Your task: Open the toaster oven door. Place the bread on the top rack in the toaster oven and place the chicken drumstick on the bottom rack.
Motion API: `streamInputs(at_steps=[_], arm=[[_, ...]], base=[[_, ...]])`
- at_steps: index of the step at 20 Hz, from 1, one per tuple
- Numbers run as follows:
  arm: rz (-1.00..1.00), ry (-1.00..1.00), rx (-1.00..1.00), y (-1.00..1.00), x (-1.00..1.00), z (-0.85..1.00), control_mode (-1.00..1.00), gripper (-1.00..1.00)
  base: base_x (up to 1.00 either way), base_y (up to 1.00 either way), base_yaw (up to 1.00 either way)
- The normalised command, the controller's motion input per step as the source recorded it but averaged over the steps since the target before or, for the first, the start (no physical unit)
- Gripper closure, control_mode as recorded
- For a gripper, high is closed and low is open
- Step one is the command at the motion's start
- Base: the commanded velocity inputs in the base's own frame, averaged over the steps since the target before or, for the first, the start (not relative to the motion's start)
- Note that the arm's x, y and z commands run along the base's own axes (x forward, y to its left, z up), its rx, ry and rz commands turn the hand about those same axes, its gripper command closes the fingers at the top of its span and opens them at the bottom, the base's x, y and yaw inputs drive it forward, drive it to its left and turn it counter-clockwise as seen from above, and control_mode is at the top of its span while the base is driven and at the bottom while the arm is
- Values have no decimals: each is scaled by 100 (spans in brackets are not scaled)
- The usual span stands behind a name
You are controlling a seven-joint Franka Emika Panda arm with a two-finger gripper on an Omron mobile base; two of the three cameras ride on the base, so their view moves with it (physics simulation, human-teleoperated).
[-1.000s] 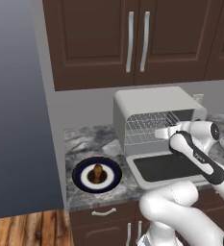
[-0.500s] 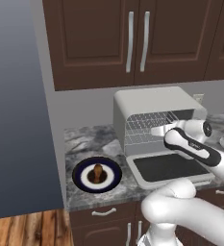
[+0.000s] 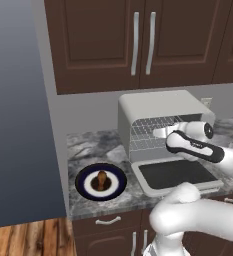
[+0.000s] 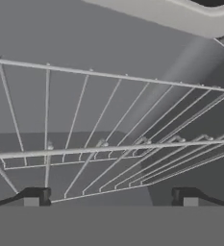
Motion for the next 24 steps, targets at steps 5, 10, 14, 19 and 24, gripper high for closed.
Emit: streamInputs(at_steps=[5, 10, 14, 19, 24], arm=[[0, 12, 0, 0, 35, -30, -100, -100], [0, 24, 0, 0, -3, -59, -100, -100], [0, 24, -2, 0, -92, -28, -100, -100], [0, 31, -8, 0, -100, -33, -100, -100], [0, 33, -10, 0, -100, -24, -100, -100]], base=[[0, 0, 0], [0, 0, 0], [0, 0, 0], [0, 0, 0], [0, 0, 0]])
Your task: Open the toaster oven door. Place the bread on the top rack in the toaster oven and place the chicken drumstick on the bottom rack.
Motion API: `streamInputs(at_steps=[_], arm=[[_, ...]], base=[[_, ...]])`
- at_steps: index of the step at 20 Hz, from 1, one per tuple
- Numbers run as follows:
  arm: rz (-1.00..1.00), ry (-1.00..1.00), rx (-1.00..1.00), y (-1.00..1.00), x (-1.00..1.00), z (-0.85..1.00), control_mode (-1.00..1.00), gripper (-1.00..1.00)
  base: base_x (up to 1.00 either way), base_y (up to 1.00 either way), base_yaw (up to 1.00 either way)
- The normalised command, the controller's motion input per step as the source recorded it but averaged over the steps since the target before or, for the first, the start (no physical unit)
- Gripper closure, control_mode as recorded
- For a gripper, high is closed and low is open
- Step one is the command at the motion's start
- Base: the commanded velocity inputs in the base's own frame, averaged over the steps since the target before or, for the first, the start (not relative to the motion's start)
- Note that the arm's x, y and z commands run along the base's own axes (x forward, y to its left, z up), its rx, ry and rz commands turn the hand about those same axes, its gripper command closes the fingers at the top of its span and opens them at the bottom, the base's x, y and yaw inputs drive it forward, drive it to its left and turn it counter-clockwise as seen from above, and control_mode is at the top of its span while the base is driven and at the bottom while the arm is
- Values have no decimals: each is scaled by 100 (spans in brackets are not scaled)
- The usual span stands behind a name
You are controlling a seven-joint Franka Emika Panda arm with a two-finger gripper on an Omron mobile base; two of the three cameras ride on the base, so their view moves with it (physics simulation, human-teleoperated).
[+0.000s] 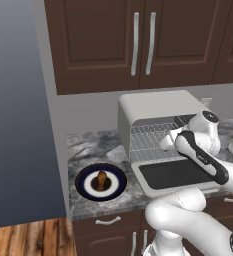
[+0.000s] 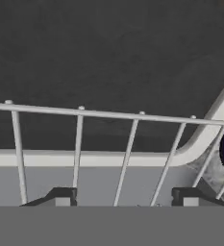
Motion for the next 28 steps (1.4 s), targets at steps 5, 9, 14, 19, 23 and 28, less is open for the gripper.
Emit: streamInputs(at_steps=[5, 9, 14, 19, 23, 28], arm=[[-2, 0, -5, -18, -70, 70, -100, -100], [-3, -2, -17, -59, -54, 69, -100, -100], [-12, 6, -23, -67, -36, 5, -100, -100], [-17, 0, -15, -60, -8, 0, -100, -100], [-25, 0, -11, -72, 0, 1, -100, -100], [-26, 3, 0, -85, 0, 2, -100, -100]], base=[[0, 0, 0], [0, 0, 0], [0, 0, 0], [0, 0, 0], [0, 0, 0], [0, 0, 0]])
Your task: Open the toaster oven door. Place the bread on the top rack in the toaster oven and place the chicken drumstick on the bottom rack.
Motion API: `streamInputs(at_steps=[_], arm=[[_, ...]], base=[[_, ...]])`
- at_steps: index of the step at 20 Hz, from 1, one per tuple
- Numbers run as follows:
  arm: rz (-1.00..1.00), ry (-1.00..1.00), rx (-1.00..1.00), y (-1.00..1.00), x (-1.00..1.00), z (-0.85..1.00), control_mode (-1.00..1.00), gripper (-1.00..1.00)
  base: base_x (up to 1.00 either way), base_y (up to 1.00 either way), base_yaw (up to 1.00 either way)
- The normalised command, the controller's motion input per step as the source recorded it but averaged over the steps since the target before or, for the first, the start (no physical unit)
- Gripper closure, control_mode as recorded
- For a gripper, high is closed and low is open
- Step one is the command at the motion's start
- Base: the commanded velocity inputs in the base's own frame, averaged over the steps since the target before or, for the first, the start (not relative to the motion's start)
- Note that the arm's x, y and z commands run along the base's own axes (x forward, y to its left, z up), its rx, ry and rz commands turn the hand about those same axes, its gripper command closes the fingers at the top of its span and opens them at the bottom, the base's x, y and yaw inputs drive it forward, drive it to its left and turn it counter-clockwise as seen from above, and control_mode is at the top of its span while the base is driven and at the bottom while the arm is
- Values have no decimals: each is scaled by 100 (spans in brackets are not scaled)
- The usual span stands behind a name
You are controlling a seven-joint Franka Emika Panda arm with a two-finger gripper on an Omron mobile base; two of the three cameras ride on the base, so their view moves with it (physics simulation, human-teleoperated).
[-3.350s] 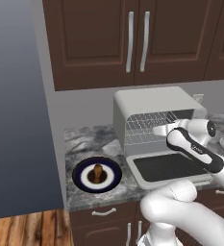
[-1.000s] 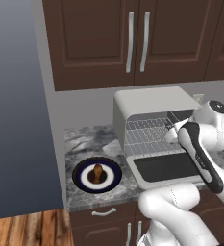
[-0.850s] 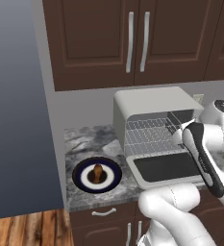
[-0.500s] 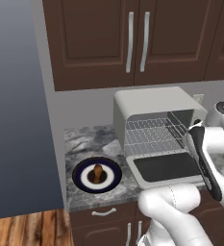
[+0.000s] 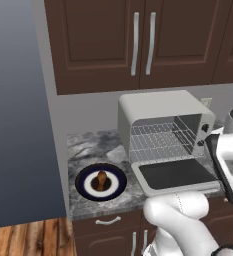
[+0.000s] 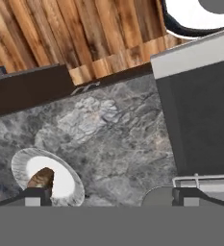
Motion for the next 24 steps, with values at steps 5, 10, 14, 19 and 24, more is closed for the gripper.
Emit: streamInputs(at_steps=[5, 10, 14, 19, 24], arm=[[-21, 1, 0, -90, 1, 0, -100, -100], [-15, 1, 1, -84, 17, 0, -100, -100], [-8, 8, 6, -76, 51, 0, -100, -100], [0, 13, 13, -81, 40, -11, -100, -100], [0, 9, 11, -53, 34, -39, -100, -100]], base=[[0, 0, 0], [0, 0, 0], [0, 0, 0], [0, 0, 0], [0, 0, 0]])
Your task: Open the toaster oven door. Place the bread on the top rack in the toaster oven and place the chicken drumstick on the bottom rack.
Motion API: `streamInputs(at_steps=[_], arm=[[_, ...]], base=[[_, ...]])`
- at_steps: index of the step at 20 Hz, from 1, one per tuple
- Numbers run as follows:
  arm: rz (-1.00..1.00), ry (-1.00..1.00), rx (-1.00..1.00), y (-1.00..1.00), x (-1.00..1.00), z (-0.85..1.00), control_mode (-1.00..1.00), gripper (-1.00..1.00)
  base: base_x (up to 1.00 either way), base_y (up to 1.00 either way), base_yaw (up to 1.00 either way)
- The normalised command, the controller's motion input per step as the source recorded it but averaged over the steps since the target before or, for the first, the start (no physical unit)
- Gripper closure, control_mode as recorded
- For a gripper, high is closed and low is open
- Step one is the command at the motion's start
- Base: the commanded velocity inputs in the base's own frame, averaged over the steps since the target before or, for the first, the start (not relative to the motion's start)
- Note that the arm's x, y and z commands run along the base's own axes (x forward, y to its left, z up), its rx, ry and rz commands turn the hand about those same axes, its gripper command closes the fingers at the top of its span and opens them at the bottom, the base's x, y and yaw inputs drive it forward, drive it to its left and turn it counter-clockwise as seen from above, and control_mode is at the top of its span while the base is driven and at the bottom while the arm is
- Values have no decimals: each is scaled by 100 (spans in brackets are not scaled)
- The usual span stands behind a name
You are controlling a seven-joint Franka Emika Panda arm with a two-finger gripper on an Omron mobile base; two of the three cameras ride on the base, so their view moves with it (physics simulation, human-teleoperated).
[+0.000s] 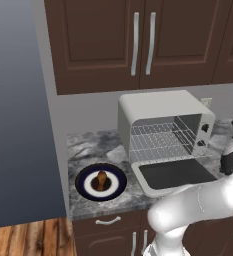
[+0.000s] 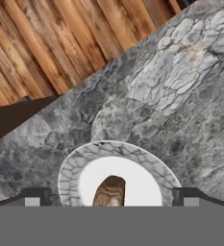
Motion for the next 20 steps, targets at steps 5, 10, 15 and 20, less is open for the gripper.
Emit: streamInputs(at_steps=[5, 10, 15, 20], arm=[[1, 8, 5, -36, 47, -54, -100, -100], [2, 7, 2, -34, 42, -53, -100, -100], [2, 7, 3, -47, 9, -48, -100, -100], [0, 2, 3, -37, 6, -37, -100, -100]], base=[[0, 0, 0], [0, 0, 0], [0, 0, 0], [0, 0, 0]])
